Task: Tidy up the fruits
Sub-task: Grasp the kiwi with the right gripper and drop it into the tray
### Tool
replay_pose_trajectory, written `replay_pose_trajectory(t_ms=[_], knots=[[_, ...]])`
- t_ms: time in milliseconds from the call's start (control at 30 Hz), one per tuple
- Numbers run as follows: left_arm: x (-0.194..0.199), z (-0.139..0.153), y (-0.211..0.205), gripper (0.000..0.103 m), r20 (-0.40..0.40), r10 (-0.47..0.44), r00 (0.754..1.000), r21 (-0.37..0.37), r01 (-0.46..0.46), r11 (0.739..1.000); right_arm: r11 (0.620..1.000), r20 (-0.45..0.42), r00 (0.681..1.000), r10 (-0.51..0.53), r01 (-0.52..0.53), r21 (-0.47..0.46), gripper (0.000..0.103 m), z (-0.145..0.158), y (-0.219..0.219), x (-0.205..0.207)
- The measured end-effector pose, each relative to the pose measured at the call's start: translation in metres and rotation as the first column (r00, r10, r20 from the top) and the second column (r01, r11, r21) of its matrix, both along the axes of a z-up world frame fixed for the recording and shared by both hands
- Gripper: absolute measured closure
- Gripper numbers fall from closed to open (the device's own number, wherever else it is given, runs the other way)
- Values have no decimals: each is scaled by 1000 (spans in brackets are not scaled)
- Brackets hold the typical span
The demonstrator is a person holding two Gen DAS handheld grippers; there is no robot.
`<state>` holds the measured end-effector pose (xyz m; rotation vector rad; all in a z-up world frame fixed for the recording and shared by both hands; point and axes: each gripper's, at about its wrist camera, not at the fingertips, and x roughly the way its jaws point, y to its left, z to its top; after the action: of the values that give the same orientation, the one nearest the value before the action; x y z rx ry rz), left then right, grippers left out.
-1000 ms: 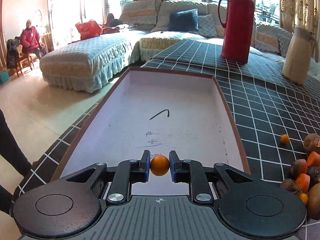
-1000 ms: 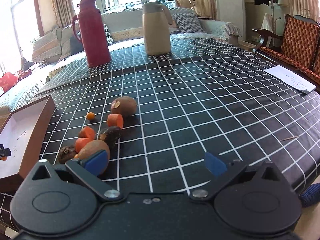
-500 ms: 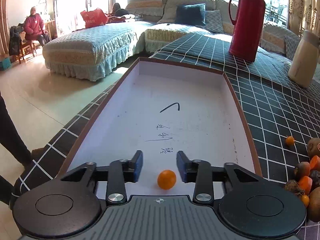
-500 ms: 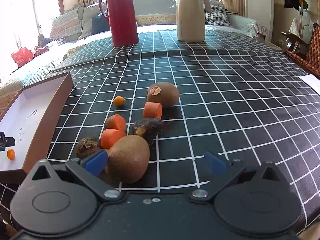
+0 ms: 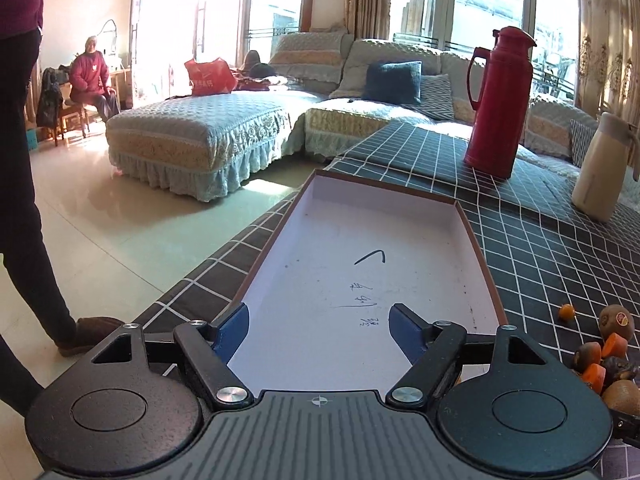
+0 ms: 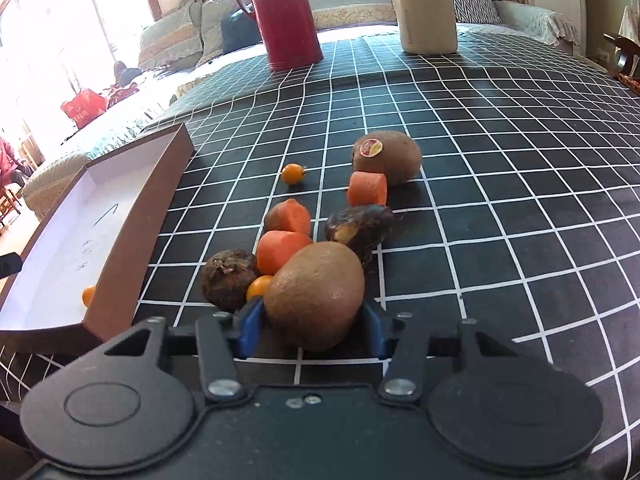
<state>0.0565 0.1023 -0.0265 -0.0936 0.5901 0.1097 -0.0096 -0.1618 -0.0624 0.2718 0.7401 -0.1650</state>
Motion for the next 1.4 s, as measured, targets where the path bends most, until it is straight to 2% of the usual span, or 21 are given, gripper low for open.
replay_pose_trajectory(t_ms=[167,300,367,567,700,867,967,1267,1367,1400], knots=[[4,-4,9,21,-3,32,999,-7,-32,999,998,10,1000,13,-13,-59,53,2,7,-5],[4,-4,13,21,5,41,999,-9,-41,999,990,65,997,34,-25,-138,53,15,17,-17],[4,-5,14,21,7,48,999,-11,-48,999,983,104,992,77,-58,-174,53,28,27,-20],[0,-3,30,21,25,114,993,-32,-114,993,966,186,952,242,-218,-139,53,64,70,-11],[0,-5,46,21,23,155,988,-49,-154,987,938,155,925,347,-337,-84,53,60,107,18],[-1,-8,61,21,25,187,982,-38,-186,982,913,79,910,407,-405,-42,53,35,142,48],[1,-10,67,21,21,200,980,-41,-199,979,908,50,907,419,-417,-44,53,27,154,54],[2,-10,59,21,22,184,983,-33,-183,983,915,49,914,402,-399,-59,51,26,158,47],[2,-10,56,21,27,177,984,-23,-177,984,918,72,916,396,-391,-70,40,33,155,43],[2,-10,55,21,28,174,984,-22,-174,985,918,79,916,394,-389,-79,39,35,155,41]])
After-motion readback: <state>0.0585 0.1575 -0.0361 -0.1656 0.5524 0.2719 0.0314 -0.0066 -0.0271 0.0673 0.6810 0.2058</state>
